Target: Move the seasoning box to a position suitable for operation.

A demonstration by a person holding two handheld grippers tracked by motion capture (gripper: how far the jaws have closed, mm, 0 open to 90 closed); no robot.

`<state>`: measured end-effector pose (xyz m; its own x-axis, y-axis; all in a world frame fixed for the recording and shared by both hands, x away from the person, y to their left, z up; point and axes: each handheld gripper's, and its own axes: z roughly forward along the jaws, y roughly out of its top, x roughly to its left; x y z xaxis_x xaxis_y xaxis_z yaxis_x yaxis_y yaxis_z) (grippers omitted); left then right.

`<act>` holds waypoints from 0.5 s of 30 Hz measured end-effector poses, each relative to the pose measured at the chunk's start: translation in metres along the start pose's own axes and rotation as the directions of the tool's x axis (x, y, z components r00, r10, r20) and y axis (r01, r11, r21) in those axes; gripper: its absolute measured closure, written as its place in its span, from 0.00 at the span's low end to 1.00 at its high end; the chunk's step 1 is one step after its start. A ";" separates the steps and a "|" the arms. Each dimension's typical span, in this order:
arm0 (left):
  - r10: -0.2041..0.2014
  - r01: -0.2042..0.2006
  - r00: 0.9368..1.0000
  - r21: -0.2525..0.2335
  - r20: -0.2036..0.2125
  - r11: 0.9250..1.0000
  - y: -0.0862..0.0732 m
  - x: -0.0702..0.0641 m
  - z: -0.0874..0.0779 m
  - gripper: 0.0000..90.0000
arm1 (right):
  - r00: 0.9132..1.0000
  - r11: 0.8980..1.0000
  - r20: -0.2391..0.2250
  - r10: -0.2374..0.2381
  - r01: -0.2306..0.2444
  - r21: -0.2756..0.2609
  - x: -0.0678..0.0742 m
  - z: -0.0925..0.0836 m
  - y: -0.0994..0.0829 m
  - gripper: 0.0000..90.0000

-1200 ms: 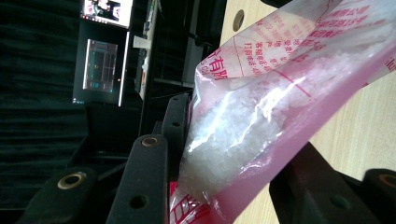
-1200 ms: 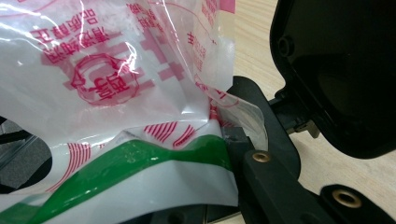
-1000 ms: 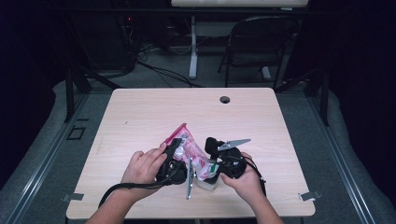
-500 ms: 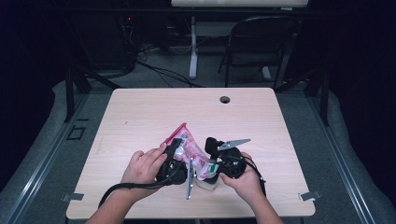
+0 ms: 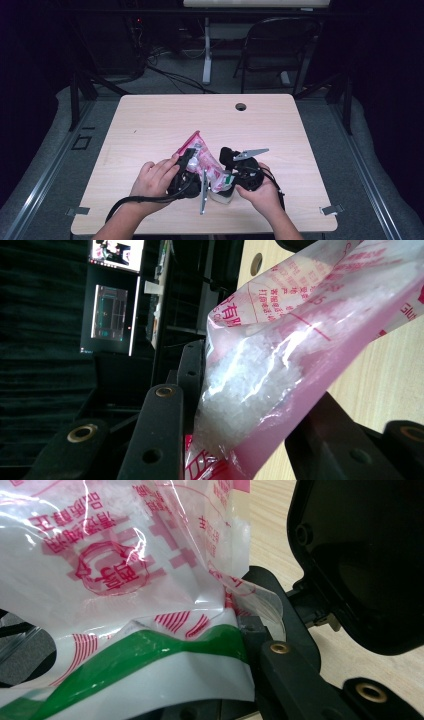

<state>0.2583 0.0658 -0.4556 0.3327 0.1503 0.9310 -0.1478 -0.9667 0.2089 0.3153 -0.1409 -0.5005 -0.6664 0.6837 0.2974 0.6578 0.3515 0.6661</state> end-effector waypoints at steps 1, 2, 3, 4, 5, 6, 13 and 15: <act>0.006 -0.006 1.000 0.000 -0.003 1.000 0.000 0.001 0.000 0.77 | 1.000 1.000 0.001 -0.001 0.001 -0.002 0.000 0.000 0.000 1.00; 0.004 -0.004 1.000 0.001 -0.001 1.000 0.001 0.001 -0.001 0.77 | 1.000 1.000 -0.001 0.002 -0.002 -0.007 0.000 0.000 0.000 1.00; 0.006 -0.006 1.000 0.000 -0.001 1.000 0.001 0.001 -0.001 0.77 | 1.000 1.000 -0.001 0.003 -0.003 -0.010 0.000 -0.001 0.000 1.00; 0.007 -0.007 1.000 0.000 -0.002 1.000 0.001 0.001 -0.001 0.77 | 1.000 1.000 -0.002 0.003 -0.003 -0.011 0.000 -0.001 0.000 1.00; 0.007 -0.007 1.000 -0.001 -0.003 1.000 0.001 0.001 -0.001 0.77 | 1.000 1.000 -0.002 0.003 -0.003 -0.010 0.000 -0.001 0.000 1.00; 0.008 -0.008 1.000 -0.001 -0.003 1.000 0.002 0.001 -0.001 0.78 | 1.000 1.000 -0.001 0.002 -0.002 -0.009 0.000 -0.001 0.000 1.00; 0.008 -0.008 1.000 -0.001 -0.002 1.000 0.002 0.001 -0.001 0.78 | 1.000 1.000 -0.003 0.001 -0.001 -0.010 0.000 0.000 0.000 1.00; 0.009 -0.009 1.000 -0.002 -0.003 1.000 0.002 0.001 -0.001 0.78 | 1.000 1.000 -0.002 0.002 -0.002 -0.010 0.000 0.000 0.000 1.00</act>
<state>0.2573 0.0644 -0.4535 0.3289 0.1422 0.9336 -0.1523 -0.9677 0.2010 0.3156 -0.1412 -0.5000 -0.6660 0.6828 0.3004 0.6557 0.3440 0.6721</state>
